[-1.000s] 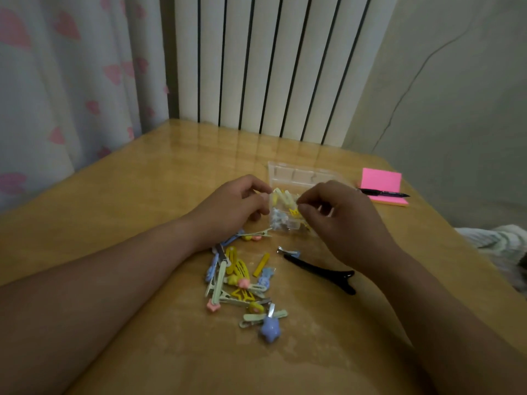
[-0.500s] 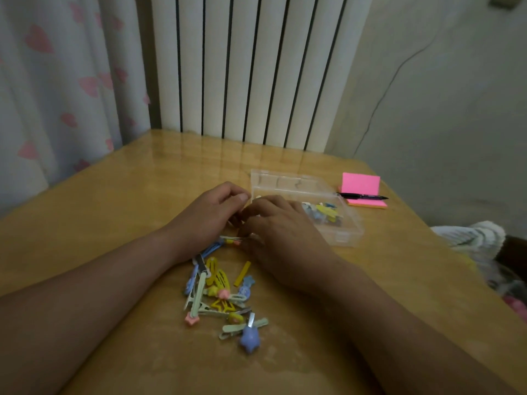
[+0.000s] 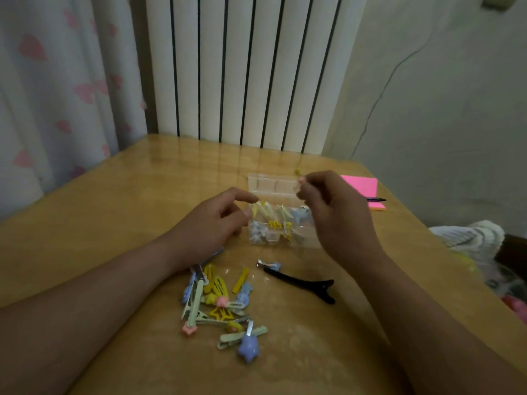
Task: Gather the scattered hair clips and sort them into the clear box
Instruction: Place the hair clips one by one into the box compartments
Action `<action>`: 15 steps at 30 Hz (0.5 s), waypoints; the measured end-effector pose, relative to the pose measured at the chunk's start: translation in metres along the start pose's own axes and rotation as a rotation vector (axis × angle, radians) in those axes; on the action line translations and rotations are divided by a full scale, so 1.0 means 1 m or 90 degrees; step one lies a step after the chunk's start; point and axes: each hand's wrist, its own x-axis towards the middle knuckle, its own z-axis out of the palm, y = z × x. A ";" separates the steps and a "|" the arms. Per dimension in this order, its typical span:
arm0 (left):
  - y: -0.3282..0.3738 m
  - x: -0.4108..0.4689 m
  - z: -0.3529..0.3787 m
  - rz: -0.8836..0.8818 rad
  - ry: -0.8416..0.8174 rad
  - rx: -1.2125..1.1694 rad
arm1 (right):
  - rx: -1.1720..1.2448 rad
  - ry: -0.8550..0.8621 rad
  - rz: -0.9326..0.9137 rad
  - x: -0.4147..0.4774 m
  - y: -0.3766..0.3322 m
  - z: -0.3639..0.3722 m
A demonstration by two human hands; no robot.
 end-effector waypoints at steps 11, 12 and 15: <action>-0.002 -0.001 0.001 0.026 -0.018 0.082 | -0.018 0.012 0.117 0.009 0.028 -0.007; -0.002 -0.002 0.000 0.023 -0.016 0.082 | -0.025 0.007 0.115 0.009 0.029 -0.006; 0.000 -0.002 -0.001 0.014 -0.010 0.072 | -0.038 -0.009 0.121 0.011 0.031 -0.003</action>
